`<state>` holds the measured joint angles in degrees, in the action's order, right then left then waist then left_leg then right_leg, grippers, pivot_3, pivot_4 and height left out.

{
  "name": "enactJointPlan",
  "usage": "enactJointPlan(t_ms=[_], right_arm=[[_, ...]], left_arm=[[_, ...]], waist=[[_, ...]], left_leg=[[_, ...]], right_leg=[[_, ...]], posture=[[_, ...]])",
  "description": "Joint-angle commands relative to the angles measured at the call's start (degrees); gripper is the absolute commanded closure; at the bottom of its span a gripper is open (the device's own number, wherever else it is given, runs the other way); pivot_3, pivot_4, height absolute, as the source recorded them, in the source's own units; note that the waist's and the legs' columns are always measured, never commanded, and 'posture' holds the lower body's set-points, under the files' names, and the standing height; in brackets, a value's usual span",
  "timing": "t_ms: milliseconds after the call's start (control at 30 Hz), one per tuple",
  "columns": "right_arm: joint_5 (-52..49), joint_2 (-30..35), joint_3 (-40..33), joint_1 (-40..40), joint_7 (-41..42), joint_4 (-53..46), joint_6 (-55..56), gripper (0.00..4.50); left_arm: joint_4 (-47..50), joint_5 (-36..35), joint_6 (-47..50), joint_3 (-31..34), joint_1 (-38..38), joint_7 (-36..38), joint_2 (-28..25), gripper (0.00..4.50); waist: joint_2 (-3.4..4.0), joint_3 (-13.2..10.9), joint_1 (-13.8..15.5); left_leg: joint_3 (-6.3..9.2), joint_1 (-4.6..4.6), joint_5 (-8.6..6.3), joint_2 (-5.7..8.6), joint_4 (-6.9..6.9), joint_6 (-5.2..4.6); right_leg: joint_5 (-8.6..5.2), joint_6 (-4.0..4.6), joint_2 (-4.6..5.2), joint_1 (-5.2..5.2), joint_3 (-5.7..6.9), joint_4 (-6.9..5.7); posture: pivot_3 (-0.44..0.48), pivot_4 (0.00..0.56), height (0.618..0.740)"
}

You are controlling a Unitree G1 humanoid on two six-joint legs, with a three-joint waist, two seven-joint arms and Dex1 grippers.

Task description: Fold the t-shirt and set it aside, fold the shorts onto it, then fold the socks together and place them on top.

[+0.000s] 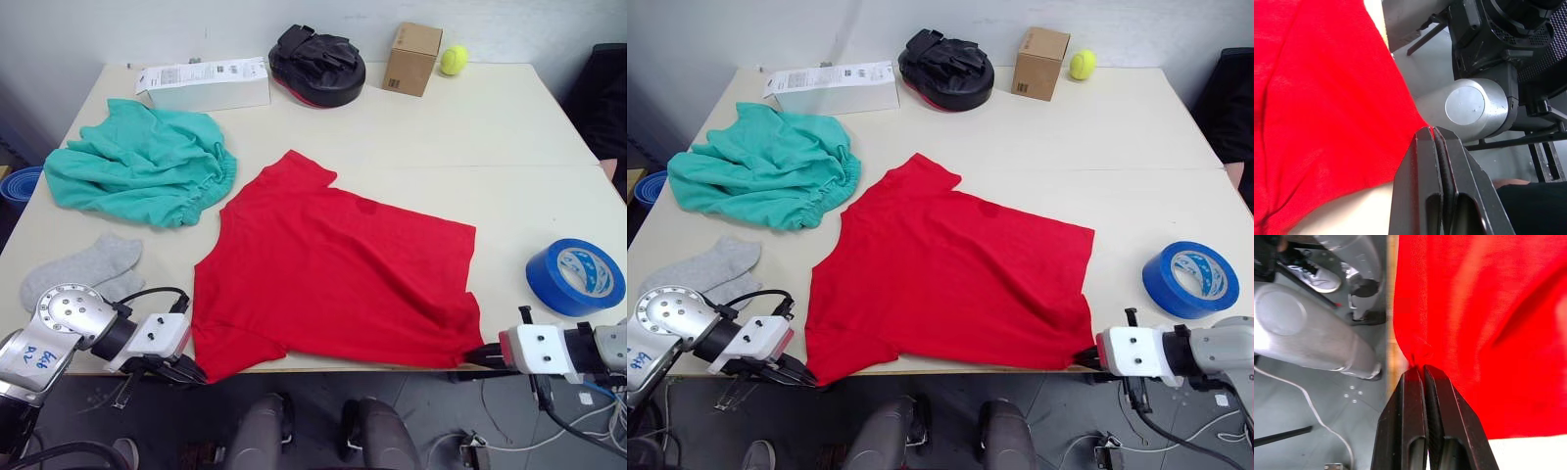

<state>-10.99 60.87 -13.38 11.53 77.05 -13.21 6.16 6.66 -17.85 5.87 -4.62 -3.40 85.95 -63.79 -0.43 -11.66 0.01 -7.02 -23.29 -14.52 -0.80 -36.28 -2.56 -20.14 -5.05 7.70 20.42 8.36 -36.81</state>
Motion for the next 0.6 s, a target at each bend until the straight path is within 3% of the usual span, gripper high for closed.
enactJointPlan(t_ms=[33,333,600], right_arm=[[-0.7,0.6,1.0,-1.8,0.1,1.2,0.4,4.48],[0.8,-0.8,6.9,-13.9,-1.8,7.3,1.2,4.48],[7.6,-7.0,12.2,-33.0,-10.9,18.0,2.7,4.48]], left_arm=[[-0.2,-1.3,0.1,1.2,-0.4,1.0,0.4,4.5],[-3.4,0.8,1.3,-0.3,-7.3,-2.2,4.7,4.5],[-6.6,0.2,7.1,1.3,-18.0,-8.0,9.9,4.5]], waist=[[0.0,0.0,0.1],[0.0,0.0,-0.1],[0.0,0.0,-0.1]], left_leg=[[0.0,0.0,0.0,0.0,0.0,0.0],[-0.01,0.0,0.01,0.0,-0.06,0.0],[-0.08,-0.02,0.05,0.0,-0.2,0.02]], right_leg=[[0.0,0.0,0.0,0.0,0.01,0.0],[0.0,0.0,-0.01,0.01,0.01,-0.07],[0.0,0.0,-0.04,0.07,-0.03,-0.22]], posture=[[0.0,0.15,0.74],[0.0,0.15,0.74],[0.0,0.15,0.74]])
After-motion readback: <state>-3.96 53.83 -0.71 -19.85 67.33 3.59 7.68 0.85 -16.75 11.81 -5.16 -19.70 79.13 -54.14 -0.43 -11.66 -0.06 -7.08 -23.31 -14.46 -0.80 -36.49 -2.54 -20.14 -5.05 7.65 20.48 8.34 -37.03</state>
